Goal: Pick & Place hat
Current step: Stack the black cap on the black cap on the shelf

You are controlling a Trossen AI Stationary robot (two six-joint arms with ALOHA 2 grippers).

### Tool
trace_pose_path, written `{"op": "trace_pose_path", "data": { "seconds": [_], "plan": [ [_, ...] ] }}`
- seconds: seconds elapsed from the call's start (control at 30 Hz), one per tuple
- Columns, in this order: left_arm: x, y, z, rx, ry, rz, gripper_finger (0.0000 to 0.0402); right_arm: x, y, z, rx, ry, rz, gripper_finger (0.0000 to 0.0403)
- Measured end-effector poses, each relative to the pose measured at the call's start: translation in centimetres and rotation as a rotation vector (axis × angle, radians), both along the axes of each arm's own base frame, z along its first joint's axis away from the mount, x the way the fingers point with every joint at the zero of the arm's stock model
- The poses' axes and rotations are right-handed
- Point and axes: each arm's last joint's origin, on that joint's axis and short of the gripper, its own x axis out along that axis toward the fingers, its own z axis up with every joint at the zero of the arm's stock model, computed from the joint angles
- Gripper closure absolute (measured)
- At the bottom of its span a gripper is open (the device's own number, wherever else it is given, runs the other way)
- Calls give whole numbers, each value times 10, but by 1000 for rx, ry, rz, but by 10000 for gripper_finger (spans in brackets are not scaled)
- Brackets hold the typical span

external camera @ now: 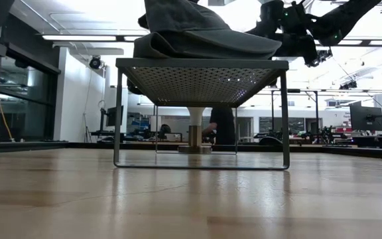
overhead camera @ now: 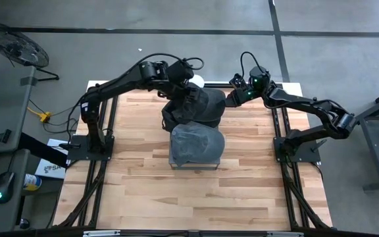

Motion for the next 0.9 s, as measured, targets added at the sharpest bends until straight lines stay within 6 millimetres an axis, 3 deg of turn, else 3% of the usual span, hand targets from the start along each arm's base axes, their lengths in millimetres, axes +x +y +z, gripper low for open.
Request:
{"op": "trace_pose_path", "data": {
  "seconds": [0.1,0.2,0.6,0.9],
  "plan": [
    [0,0,-2,-5,5,5,152,0,0,0,0,-1,3,213],
    [0,0,-1,-6,7,5,185,0,0,0,-1,-2,3,213],
    [-1,0,-2,41,33,-23,390,0,0,1,5,-5,6,213],
    [-9,-2,1,53,70,-22,398,-8,1,13,-8,-37,-13,213]
  ]
}}
